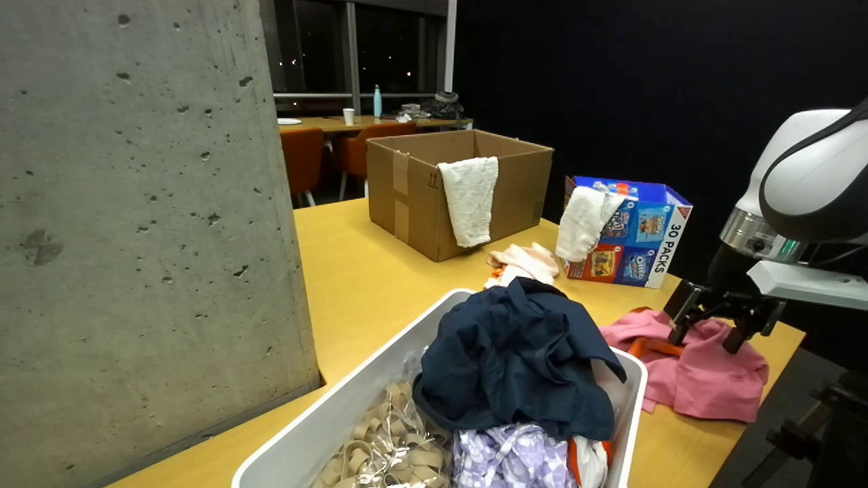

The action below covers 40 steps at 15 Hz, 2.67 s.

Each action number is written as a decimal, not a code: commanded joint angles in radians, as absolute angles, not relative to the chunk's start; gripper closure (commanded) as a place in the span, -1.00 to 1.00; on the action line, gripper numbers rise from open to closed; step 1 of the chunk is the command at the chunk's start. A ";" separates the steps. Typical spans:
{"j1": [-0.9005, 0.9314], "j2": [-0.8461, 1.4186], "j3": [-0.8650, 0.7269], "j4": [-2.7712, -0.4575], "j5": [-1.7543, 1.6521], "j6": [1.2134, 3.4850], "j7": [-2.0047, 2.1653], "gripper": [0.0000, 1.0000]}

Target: Use the pink shirt to put the yellow container in the basket, then put the peach shirt in the basket

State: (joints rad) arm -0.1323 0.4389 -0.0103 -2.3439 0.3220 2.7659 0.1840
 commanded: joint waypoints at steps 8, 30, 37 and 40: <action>-0.187 0.507 0.003 -2.319 0.351 2.751 0.157 -1.00; -0.156 0.747 -0.019 -2.037 0.323 2.648 0.202 -1.00; -0.155 0.747 -0.021 -2.015 0.324 2.621 0.205 0.08; -0.151 0.734 -0.027 -2.023 0.321 2.620 0.209 0.34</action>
State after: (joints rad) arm -0.1570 0.7426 -0.0173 -2.0359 0.3220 2.6505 0.1980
